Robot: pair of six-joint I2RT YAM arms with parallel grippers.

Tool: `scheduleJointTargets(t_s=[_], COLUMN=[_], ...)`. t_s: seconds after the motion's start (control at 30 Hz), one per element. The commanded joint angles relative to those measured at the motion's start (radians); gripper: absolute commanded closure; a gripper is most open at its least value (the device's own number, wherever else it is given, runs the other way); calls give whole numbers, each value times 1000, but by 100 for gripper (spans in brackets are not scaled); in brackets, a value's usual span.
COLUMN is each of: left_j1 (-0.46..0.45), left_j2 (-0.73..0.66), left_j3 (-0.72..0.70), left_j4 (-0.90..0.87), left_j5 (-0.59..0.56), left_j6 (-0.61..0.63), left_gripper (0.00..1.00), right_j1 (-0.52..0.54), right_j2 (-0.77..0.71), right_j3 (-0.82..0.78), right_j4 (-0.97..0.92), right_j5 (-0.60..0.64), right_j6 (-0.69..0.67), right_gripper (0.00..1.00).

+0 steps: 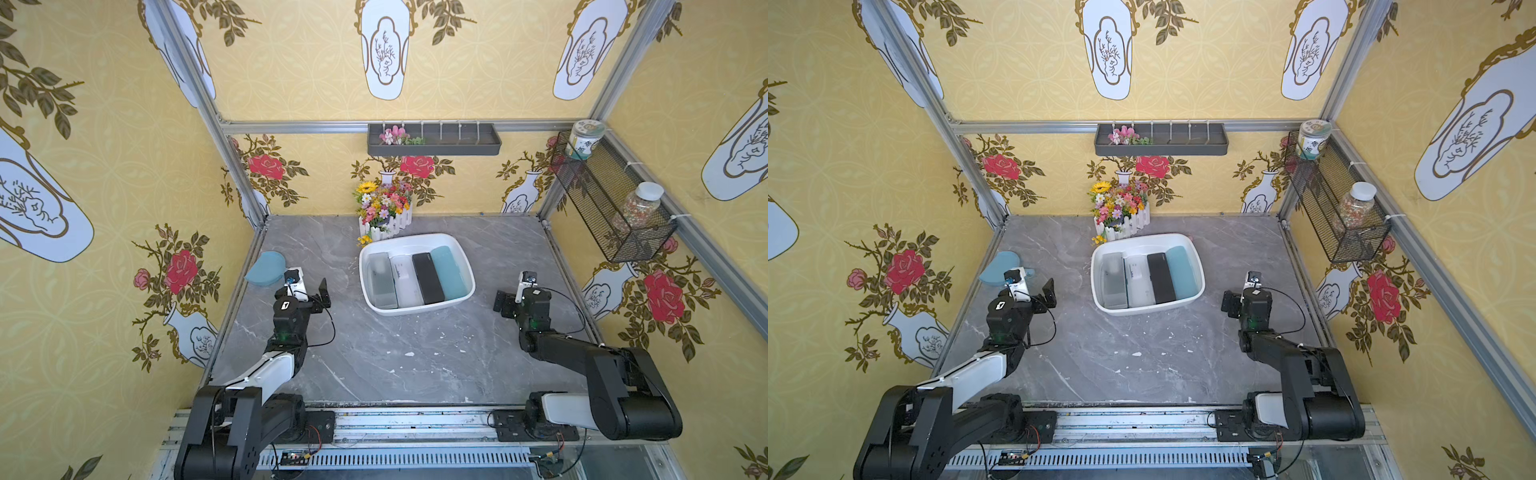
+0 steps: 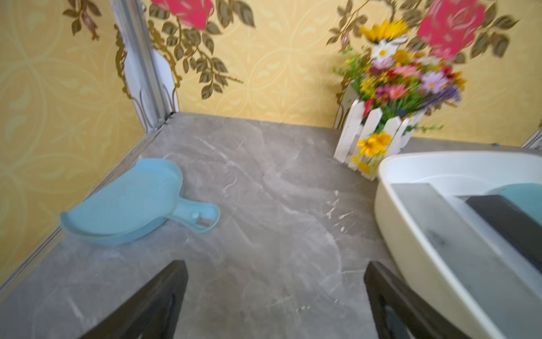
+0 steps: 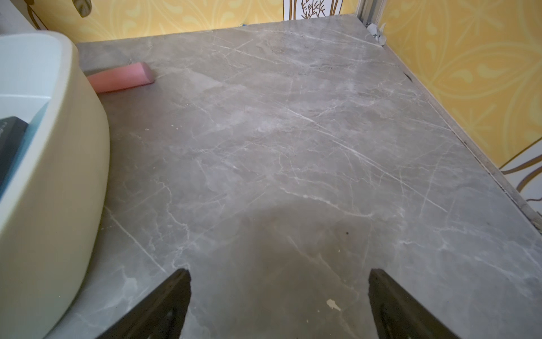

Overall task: Put the pencil case into the storage box
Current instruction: Reset both arms

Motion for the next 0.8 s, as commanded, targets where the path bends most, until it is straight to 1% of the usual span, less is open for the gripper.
scheduleJointTargets(t_s=[0.0,0.07,0.17,0.2,0.27,0.3,0.33,0.37,0.43,0.77], left_j1=[30,41,44,42,48,53,53,51,51,51], left_j2=[31,69,104,122,130,155,189,209,183,186], left_j3=[15,13,-8,-39,-91,-129,-149,-148,-136,-138], left_j4=[51,85,122,204,285,376,475,494,427,439], left_j5=[36,38,54,65,-6,-22,-1,-7,-16,-16], left_j6=[-25,-36,-30,-20,-59,-69,-54,-46,-56,-59], left_gripper=[0,0,0,0,0,0,0,0,0,0], right_j1=[38,34,35,35,44,44,42,45,45,45], right_j2=[45,30,50,81,69,62,72,83,72,76], right_j3=[-11,-14,-44,-67,-58,-57,-60,-66,-64,-63], right_j4=[192,176,236,328,286,273,297,326,302,310], right_j5=[65,68,72,76,90,86,88,91,95,92], right_j6=[-40,-32,-30,-44,-34,-32,-37,-44,-37,-36], right_gripper=[3,3,3,3,3,3,3,3,3,3])
